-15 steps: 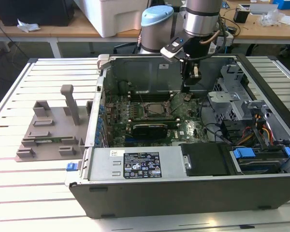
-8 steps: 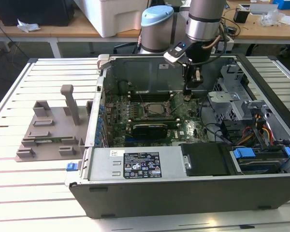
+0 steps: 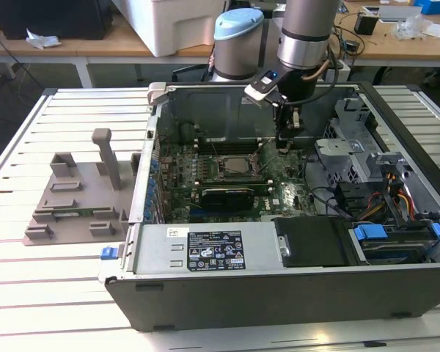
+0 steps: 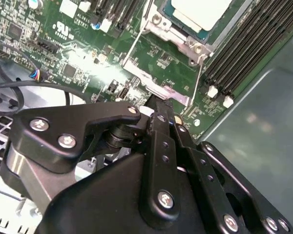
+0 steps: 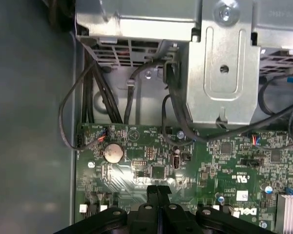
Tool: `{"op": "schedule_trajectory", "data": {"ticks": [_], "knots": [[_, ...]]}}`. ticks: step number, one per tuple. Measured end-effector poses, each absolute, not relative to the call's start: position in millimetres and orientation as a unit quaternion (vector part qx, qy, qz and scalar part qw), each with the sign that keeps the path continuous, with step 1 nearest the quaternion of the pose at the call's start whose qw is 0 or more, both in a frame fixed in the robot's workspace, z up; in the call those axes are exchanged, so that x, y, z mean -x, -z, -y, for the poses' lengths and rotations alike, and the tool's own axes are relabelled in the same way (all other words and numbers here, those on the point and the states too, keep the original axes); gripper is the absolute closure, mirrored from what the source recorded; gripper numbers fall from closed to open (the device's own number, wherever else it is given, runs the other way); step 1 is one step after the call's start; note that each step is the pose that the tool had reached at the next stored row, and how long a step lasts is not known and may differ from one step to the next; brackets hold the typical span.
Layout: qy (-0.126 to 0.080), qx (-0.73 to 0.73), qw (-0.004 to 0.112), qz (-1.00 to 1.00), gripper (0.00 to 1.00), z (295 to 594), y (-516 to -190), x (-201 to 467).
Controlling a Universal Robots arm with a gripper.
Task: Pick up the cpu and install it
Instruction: 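Close the cpu cover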
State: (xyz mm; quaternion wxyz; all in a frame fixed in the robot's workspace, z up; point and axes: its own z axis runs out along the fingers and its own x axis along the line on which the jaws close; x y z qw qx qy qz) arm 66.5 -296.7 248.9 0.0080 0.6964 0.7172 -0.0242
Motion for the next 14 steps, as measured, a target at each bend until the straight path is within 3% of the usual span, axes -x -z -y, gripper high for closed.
{"op": "schedule_trajectory", "data": {"ticks": [14], "knots": [[0.024, -0.696, 0.008, -0.717, 0.89, 296.7, -248.9, -47.5]]}}
